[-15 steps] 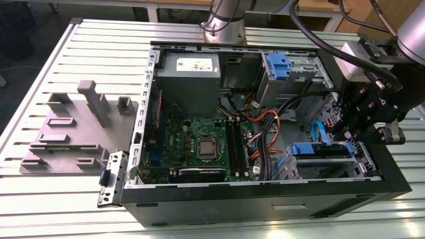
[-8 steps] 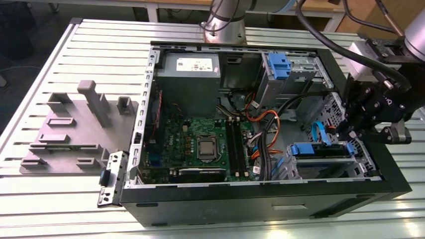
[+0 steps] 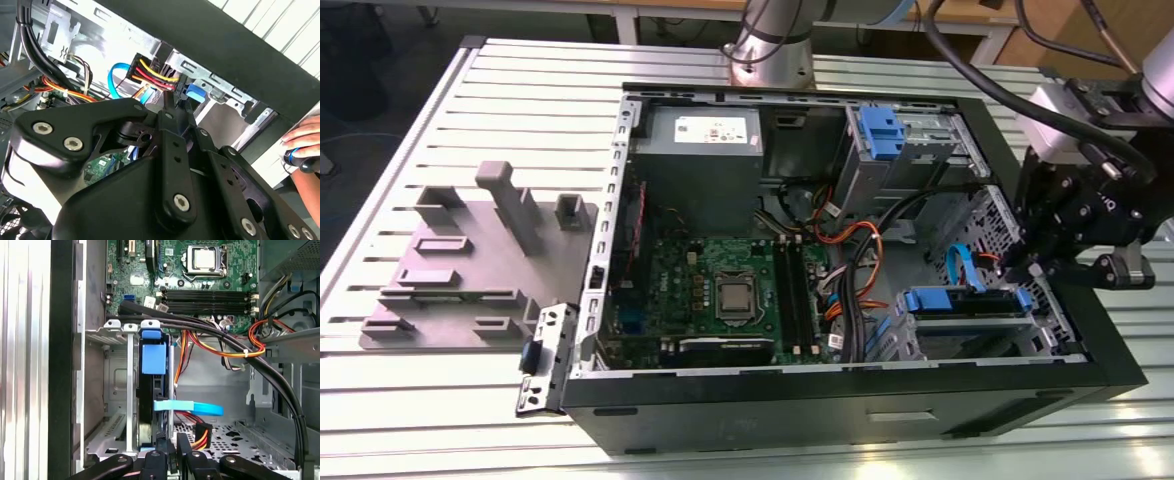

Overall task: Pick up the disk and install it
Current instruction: 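Insert the second disk wire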

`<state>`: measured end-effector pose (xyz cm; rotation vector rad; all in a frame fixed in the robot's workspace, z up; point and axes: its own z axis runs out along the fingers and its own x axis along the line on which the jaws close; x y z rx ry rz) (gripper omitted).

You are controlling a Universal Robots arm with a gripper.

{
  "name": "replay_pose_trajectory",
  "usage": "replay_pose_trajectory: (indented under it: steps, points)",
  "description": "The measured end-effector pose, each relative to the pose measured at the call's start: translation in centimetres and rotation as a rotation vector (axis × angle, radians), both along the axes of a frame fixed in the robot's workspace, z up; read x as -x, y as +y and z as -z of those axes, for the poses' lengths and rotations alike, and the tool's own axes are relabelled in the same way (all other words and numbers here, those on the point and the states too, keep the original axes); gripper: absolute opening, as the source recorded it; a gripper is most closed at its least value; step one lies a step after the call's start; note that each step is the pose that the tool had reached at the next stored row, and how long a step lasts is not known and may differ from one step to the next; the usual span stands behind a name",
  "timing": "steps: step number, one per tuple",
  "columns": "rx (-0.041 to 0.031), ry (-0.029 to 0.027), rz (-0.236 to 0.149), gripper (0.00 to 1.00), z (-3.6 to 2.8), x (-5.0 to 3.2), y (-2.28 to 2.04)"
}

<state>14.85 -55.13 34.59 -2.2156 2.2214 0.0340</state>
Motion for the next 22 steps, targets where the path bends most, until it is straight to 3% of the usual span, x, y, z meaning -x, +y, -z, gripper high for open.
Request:
replay_pose_trajectory:
  steps: [4, 20, 21, 22]
  points:
    - [-0.0015, 0.0004, 0.0, 0.23, 0.32, -0.25, 0.0]
    - [-0.0066, 0.0005, 0.0, 0.16, 0.32, -0.26, 0.0]
    - [-0.0063, -0.0002, 0.0, 0.16, 0.24, -0.21, 0.0]
    - [-0.0068, -0.0049, 0.0, 0.16, -0.25, -0.03, 0.01]
